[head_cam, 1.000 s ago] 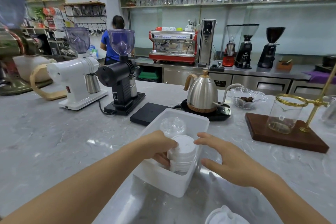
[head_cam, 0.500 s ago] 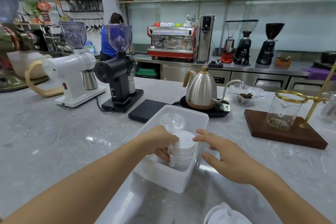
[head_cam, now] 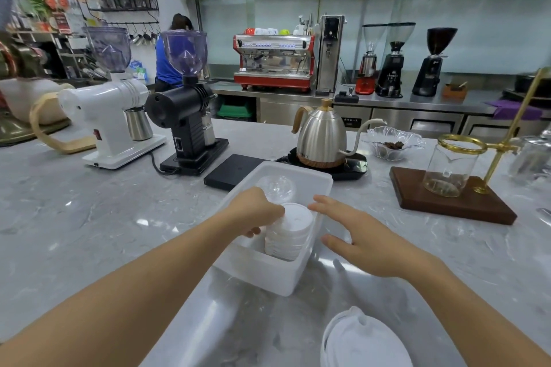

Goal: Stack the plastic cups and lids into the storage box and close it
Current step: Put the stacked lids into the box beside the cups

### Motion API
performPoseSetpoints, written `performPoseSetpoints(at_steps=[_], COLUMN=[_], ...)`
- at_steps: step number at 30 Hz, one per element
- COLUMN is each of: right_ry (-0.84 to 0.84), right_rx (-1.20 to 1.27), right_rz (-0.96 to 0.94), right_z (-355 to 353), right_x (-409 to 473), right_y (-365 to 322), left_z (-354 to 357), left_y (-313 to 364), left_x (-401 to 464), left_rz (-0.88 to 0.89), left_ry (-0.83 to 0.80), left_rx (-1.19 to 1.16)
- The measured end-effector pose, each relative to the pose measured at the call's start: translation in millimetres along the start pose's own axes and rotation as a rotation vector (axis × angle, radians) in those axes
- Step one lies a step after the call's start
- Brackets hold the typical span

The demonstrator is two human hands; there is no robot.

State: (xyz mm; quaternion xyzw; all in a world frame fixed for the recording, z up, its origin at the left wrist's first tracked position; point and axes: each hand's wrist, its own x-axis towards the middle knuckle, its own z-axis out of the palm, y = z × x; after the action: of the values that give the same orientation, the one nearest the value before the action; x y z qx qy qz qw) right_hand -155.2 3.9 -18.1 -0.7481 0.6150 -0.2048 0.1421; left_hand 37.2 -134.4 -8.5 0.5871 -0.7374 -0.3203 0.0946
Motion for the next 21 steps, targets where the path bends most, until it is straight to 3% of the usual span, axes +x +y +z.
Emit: performPoseSetpoints(at_steps=[4, 7, 10, 14, 21], right_ry=[0.114, 0.182, 0.191, 0.245, 0.299], right_rx=[0.041, 0.037, 0.021, 0.096, 0.239], right_rz=[0.010, 0.039, 0.044, 0.063, 0.251], right_z=[-25.3, -48.0, -64.9, -71.3, -20.9], right_x=[-4.7, -13.4, -22.7, -47.5, -131.5], right_y=[-2.6, -5.8, -15.2, -32.9, -37.9], left_z=[-22.1, -26.9, -10.4, 32.9, 89.6], left_y=[12.5, 15.4, 2.1, -27.3, -64.2], left_x=[-27.9, -79.2, -139.1, -180.3, -181.2], left_rz=[0.225, 0.403, 0.494, 0.426, 0.337], left_ry=[0.305, 0.443, 0.372, 0.195, 0.079], left_rx=[0.099, -0.183, -0.468, -0.750, -0.882])
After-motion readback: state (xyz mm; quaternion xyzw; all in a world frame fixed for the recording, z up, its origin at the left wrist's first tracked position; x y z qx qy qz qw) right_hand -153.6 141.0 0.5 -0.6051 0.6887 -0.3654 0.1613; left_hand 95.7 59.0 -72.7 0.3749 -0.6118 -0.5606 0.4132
